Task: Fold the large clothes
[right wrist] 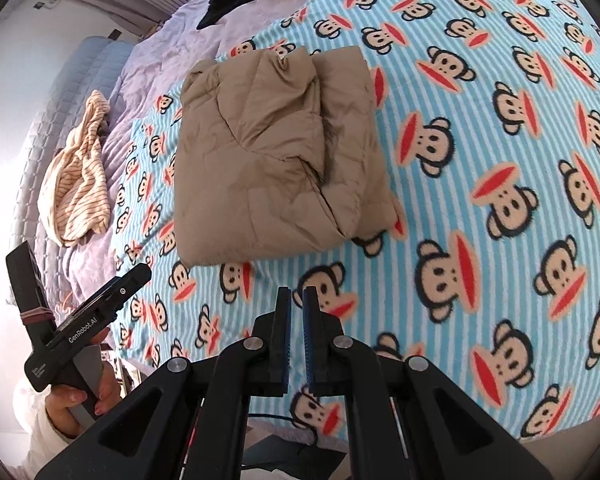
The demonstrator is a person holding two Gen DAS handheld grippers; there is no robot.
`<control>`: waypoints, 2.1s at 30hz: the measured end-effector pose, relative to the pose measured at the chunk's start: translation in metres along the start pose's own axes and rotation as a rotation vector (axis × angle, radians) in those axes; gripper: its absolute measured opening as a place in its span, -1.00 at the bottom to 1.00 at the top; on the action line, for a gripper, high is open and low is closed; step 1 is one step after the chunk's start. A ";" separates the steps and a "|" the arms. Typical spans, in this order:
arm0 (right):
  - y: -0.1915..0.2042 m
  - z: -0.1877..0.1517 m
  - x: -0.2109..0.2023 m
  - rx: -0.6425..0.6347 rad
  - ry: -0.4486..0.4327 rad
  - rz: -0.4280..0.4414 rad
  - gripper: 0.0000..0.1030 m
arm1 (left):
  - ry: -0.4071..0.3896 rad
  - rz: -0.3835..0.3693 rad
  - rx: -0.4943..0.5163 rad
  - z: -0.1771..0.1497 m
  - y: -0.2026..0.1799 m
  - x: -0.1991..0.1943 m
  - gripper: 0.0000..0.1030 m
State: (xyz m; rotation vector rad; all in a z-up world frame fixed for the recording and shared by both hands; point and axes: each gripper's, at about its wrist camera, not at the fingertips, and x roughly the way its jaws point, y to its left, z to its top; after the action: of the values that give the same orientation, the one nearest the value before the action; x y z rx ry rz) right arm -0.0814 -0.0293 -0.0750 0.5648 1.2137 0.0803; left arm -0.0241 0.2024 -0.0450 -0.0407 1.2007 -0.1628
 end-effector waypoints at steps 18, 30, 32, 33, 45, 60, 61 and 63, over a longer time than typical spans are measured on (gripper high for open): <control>0.022 -0.046 -0.039 -0.123 -0.004 0.028 0.06 | -0.044 0.156 -0.010 -0.053 -0.002 -0.069 0.98; 0.076 -0.024 -0.030 -0.135 -0.138 -0.106 0.61 | -0.066 0.129 0.095 -0.004 0.024 -0.079 0.98; 0.085 -0.020 -0.029 -0.131 -0.161 -0.145 0.63 | -0.066 0.122 0.112 0.004 0.026 -0.077 0.98; 0.088 -0.018 -0.030 -0.127 -0.173 -0.158 0.64 | -0.065 0.119 0.120 0.009 0.027 -0.076 0.98; 0.111 0.000 -0.049 -0.134 -0.323 -0.291 1.00 | -0.093 0.098 0.112 0.027 0.034 -0.074 0.98; 0.133 0.007 -0.068 -0.163 -0.365 -0.326 1.00 | -0.176 0.100 0.099 0.044 0.031 -0.110 0.98; 0.135 0.007 -0.069 -0.165 -0.370 -0.327 1.00 | -0.179 0.096 0.099 0.044 0.030 -0.111 0.98; 0.136 0.007 -0.071 -0.167 -0.377 -0.327 1.00 | -0.181 0.094 0.101 0.044 0.029 -0.113 0.98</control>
State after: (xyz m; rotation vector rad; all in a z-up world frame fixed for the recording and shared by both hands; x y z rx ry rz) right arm -0.0693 0.0604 0.0496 0.2165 0.9067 -0.1937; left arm -0.0198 0.2455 0.0718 0.0878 1.0099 -0.1339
